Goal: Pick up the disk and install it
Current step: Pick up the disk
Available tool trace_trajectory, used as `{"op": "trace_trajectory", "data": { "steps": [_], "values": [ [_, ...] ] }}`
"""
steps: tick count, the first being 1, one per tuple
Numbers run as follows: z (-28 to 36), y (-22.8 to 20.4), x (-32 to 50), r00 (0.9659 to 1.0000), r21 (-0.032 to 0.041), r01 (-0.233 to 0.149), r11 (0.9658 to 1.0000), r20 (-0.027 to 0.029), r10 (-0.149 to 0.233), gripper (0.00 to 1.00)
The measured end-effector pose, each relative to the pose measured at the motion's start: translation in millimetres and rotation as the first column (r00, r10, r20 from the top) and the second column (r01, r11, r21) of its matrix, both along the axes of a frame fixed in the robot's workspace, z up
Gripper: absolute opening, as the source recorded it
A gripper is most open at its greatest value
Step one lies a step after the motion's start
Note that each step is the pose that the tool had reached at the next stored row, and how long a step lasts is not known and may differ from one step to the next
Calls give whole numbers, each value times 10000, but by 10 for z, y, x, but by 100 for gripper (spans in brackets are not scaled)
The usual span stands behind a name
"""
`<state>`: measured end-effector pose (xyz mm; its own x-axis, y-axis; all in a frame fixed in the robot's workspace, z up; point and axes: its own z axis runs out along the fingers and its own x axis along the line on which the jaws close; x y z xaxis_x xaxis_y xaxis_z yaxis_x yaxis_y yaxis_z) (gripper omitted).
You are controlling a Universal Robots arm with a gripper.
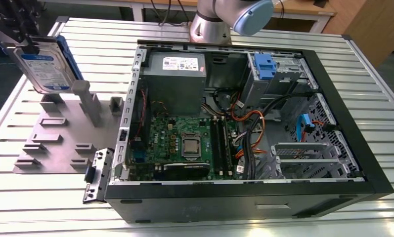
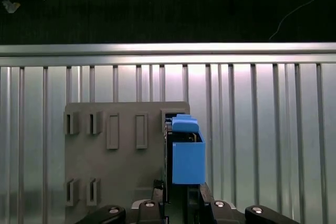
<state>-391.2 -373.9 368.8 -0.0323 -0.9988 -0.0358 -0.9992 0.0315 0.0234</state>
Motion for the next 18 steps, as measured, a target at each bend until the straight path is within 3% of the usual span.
{"op": "trace_trajectory", "data": {
  "steps": [7, 16, 18],
  "values": [
    [138, 0, 0, 10000, 1, 0, 10000, 2, 0, 35],
    [409, 0, 0, 10000, 1, 0, 10000, 11, 0, 35],
    [424, 0, 0, 10000, 1, 0, 10000, 14, 0, 35]
  ]
}}
